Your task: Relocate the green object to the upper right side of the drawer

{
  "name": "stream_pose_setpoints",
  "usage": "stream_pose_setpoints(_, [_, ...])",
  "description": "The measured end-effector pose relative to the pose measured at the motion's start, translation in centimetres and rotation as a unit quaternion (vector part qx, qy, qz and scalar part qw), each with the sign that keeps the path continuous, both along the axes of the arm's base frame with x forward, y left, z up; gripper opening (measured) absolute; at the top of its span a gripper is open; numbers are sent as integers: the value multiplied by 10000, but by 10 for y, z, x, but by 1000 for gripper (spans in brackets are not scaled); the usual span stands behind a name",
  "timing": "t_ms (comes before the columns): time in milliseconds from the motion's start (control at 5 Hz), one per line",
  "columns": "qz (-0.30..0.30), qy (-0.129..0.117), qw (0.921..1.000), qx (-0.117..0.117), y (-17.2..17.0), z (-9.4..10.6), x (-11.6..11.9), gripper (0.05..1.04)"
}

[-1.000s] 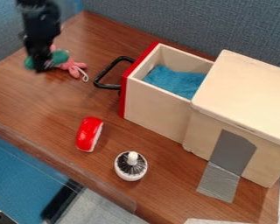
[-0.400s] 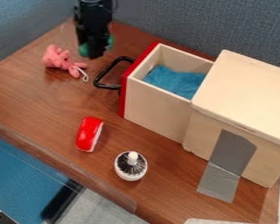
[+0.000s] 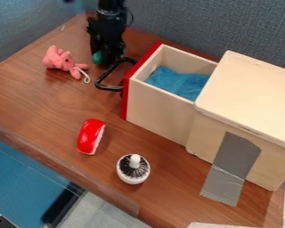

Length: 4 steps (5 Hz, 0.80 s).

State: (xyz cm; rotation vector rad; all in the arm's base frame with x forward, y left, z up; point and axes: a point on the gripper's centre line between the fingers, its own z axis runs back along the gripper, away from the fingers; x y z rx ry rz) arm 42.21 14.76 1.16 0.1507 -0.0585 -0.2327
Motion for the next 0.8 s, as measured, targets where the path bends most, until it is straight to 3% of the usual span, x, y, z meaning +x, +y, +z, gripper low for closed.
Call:
stream_pose_setpoints(200, [45,17,10000,23,3,-1,9,511])
stream_pose_setpoints(400, [156,90,9998,-12,2,0,4,819])
stream_pose_setpoints(600, [252,-304,9990,-224,3,49,4,1009])
stream_pose_setpoints(800, [333,-580,9972,-338,7,86,-1,1007])
